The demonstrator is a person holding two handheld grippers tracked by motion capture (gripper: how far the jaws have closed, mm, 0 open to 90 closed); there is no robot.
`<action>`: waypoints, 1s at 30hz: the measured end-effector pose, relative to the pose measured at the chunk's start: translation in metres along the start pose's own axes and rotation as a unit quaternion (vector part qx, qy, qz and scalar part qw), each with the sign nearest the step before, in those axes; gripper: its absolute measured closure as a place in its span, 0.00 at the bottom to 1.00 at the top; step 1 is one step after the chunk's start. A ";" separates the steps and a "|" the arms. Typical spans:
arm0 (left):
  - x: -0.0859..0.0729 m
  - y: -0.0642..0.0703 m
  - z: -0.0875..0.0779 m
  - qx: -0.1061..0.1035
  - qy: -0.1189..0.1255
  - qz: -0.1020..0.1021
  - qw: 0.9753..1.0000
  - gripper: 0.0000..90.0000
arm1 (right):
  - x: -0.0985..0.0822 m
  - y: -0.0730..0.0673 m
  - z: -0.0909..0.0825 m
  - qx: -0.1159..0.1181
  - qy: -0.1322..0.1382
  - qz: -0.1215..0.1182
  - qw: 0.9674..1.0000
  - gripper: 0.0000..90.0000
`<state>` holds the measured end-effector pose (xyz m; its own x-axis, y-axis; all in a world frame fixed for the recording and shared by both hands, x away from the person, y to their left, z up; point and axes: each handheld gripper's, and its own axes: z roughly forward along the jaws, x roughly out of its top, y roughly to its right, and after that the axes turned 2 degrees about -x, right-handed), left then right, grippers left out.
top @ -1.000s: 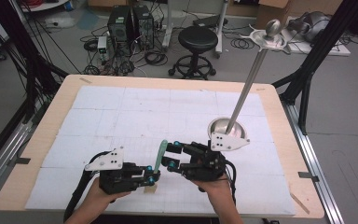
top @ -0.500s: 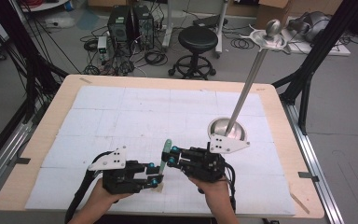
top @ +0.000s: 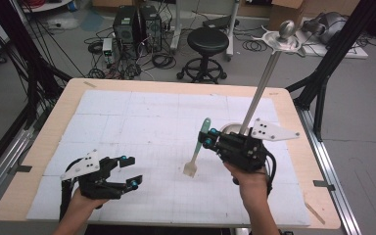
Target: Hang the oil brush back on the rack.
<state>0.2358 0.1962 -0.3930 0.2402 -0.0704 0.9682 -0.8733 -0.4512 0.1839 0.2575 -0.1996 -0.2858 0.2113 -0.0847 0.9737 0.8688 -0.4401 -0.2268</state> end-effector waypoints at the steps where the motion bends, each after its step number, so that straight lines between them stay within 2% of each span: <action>1: -0.001 -0.002 -0.004 0.006 0.002 0.000 1.000 0.33 | 0.003 0.001 -0.002 -0.003 0.000 -0.001 1.000 0.92; 4: -0.004 -0.006 -0.012 0.014 0.010 -0.010 1.000 0.30 | 0.014 0.009 -0.010 -0.017 0.000 -0.002 1.000 0.92; 6: -0.005 -0.008 -0.017 0.028 0.012 -0.014 0.999 0.25 | 0.023 0.017 -0.019 -0.036 0.006 -0.002 0.999 0.92; 8: -0.007 -0.011 -0.020 0.040 0.009 -0.016 0.999 0.23 | 0.026 0.020 -0.022 -0.040 0.008 -0.002 0.999 0.92; 10: -0.008 -0.013 -0.024 0.040 0.009 -0.018 0.999 0.23 | 0.034 0.026 -0.030 -0.054 0.012 -0.003 0.998 0.92; 18: -0.013 -0.016 -0.031 0.044 0.010 -0.024 0.999 0.24 | 0.067 0.047 -0.050 -0.083 0.022 -0.003 0.996 0.92; 26: -0.014 -0.013 -0.028 0.036 0.002 -0.023 0.999 0.25 | 0.095 0.062 -0.057 -0.098 0.029 -0.011 0.995 0.92; 30: -0.014 -0.013 -0.029 0.037 0.005 -0.026 0.999 0.25 | 0.102 0.072 -0.056 -0.105 0.025 -0.005 0.994 0.92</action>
<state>0.2318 0.2285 -0.4045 0.2800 -0.0371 0.9593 -0.8263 -0.5180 0.2211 0.3162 -0.2897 -0.2018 0.1758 -0.1204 0.9770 0.7569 -0.6180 -0.2124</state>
